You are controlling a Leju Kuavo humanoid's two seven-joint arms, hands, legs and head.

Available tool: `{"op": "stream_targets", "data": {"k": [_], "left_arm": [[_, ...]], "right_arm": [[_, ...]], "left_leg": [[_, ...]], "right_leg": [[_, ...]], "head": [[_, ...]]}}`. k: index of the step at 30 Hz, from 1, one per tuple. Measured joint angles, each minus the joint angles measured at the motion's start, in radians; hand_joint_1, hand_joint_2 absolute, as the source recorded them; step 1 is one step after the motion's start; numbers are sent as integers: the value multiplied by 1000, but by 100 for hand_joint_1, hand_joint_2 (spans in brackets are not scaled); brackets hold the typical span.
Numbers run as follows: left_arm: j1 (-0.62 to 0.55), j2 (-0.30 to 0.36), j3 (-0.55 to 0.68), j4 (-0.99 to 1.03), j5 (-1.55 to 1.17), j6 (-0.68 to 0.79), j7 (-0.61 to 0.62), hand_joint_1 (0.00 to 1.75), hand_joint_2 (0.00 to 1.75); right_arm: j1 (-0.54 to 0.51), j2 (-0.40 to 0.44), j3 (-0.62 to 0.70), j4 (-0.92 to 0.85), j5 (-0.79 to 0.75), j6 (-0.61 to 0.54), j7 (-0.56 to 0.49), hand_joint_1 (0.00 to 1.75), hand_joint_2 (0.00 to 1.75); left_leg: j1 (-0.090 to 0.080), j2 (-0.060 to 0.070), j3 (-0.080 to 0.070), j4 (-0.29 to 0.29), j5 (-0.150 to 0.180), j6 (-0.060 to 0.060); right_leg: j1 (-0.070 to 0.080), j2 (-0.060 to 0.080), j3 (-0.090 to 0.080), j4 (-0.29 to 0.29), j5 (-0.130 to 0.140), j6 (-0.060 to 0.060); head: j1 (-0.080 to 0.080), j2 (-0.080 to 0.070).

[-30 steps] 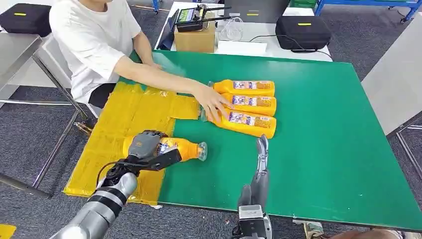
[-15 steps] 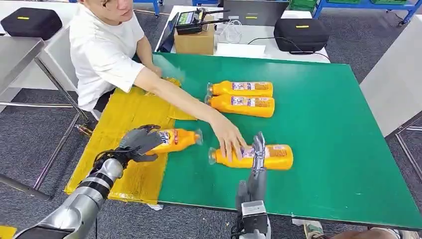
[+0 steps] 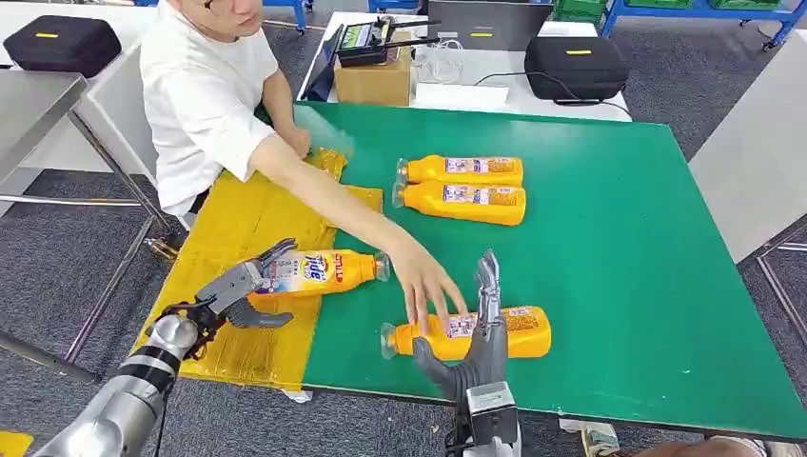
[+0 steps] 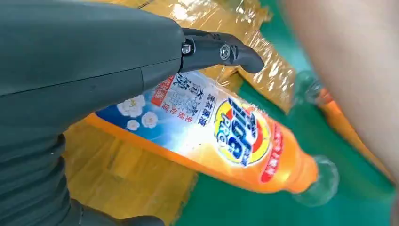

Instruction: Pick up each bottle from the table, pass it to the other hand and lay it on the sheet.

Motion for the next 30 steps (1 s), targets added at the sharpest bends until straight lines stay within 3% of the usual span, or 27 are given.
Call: {"op": "stream_targets", "data": {"k": [3,7,14,19,25,30], "left_arm": [[63,-22,-1,-94,58,78,-10,0,175],[178,-107,12,-302,230,138,29,0,175],[281,-246,8,-623,477,325,41,0,175],[337,-293,11,-813,611,402,-41,0,175],[398,-323,11,-982,626,422,-69,0,175],[423,-330,2,-1025,622,400,-80,0,175]], "right_arm": [[1,-2,-2,0,6,-10,0,0,175],[5,-10,-2,0,72,-57,0,0,175],[22,-26,-37,29,388,-114,16,0,175],[50,-102,-92,20,766,-20,239,0,175],[133,-264,-179,-55,933,140,449,0,175],[181,-354,-227,-117,964,171,513,0,175]], "left_leg": [[-1,0,1,0,0,0],[-1,-1,-5,1,0,0],[-1,-2,-9,1,-1,1],[-1,-3,-11,1,-1,1],[-2,-3,-12,1,-1,1],[-2,-3,-12,1,-2,2]], "right_leg": [[0,0,-1,0,0,0],[-1,-2,-6,-2,0,0],[0,-1,-8,-3,0,0],[0,-3,-10,-4,0,0],[-1,-2,-10,-6,0,0],[-1,-2,-11,-6,0,0]], "head": [[0,0],[0,0],[0,0],[0,0],[0,0],[0,0]]}}
